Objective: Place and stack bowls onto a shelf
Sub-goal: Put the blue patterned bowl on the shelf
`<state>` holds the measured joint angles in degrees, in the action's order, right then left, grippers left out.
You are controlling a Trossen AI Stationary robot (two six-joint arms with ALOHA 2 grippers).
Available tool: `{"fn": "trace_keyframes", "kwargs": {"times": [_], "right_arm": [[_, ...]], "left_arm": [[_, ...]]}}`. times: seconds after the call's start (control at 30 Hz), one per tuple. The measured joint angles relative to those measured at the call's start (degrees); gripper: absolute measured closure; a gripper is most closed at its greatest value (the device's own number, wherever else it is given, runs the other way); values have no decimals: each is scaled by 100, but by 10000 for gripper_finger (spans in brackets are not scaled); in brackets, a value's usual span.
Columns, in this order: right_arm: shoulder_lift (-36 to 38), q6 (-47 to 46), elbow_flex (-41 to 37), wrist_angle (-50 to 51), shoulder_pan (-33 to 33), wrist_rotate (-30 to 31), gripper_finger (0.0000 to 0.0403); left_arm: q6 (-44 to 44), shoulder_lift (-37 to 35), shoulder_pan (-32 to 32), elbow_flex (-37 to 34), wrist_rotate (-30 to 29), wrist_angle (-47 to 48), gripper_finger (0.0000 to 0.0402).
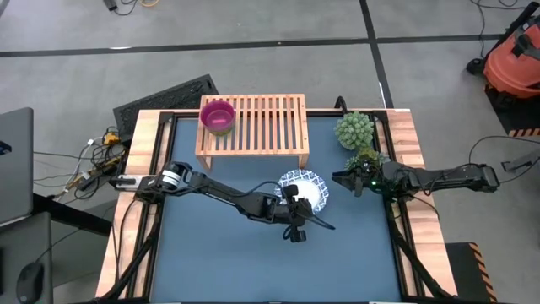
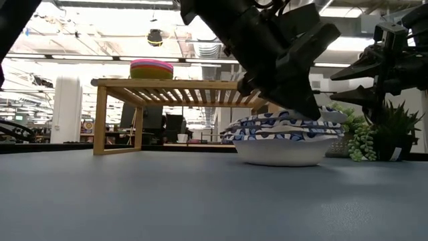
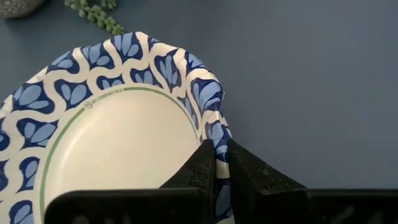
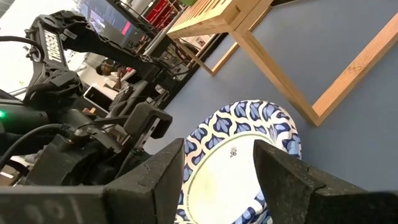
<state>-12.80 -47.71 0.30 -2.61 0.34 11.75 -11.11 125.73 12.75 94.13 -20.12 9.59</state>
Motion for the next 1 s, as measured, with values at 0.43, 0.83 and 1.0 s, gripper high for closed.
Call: {"fn": "trace_keyframes", "kwargs": {"times": [0.43, 0.83, 1.0], "right_arm": [[2, 14, 2, 0, 2, 0, 184], [0, 14, 0, 0, 0, 2, 184], [1, 13, 1, 0, 0, 2, 184]], "left_arm": [[-110, -4, 44, 497, -291, 508, 395], [-118, -11, 49, 1718, -437, 2054, 396], [-222, -7, 87, 2302, -186, 2773, 396]]}}
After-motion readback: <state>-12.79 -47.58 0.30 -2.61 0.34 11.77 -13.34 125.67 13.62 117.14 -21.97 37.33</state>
